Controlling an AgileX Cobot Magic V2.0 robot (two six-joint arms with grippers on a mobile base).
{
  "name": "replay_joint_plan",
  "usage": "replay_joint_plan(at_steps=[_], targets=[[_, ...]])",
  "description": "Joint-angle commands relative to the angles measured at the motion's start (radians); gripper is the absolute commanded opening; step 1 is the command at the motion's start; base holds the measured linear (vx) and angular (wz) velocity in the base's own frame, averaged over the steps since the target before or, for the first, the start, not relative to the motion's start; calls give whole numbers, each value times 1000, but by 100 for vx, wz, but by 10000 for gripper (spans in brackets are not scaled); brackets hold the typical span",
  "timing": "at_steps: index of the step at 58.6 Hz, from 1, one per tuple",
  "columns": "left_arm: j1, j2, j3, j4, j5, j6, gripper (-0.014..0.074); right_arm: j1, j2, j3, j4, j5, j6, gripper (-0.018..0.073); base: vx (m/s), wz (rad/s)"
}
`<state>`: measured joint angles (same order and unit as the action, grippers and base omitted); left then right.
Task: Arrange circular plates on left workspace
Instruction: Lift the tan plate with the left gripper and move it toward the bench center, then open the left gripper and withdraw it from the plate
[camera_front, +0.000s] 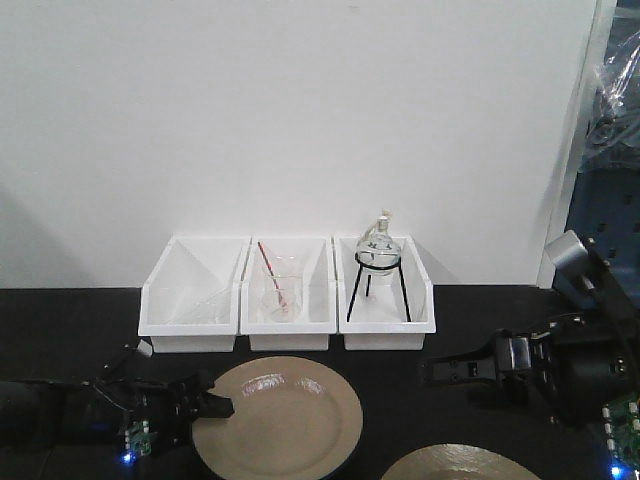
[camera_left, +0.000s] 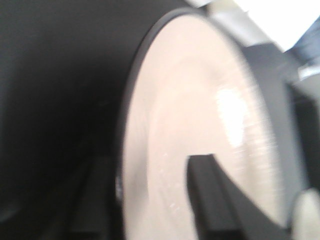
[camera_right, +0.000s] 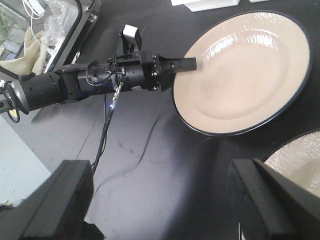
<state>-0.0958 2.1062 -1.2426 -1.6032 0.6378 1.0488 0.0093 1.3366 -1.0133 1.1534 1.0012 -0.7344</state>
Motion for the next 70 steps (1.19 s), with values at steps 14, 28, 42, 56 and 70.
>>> replay_joint_plan(at_steps=[14, 28, 42, 56, 70], targets=[[24, -74, -32, 238, -23, 3, 538, -5, -25, -33, 59, 7, -4, 593, 0, 0], [56, -172, -32, 261, 9, 2, 538, -5, -25, -33, 57, -2, -3, 593, 0, 0], [77, -346, -32, 286, 108, 2, 475, -5, -25, -33, 18, -51, 17, 593, 0, 0], [123, -586, 23, 461, 147, -4, 29, -137, -25, -33, -205, -61, 193, 529, 0, 0], [126, -831, 284, 457, 140, -3, -5, -445, 5, -32, -206, 7, 192, 407, 0, 0]])
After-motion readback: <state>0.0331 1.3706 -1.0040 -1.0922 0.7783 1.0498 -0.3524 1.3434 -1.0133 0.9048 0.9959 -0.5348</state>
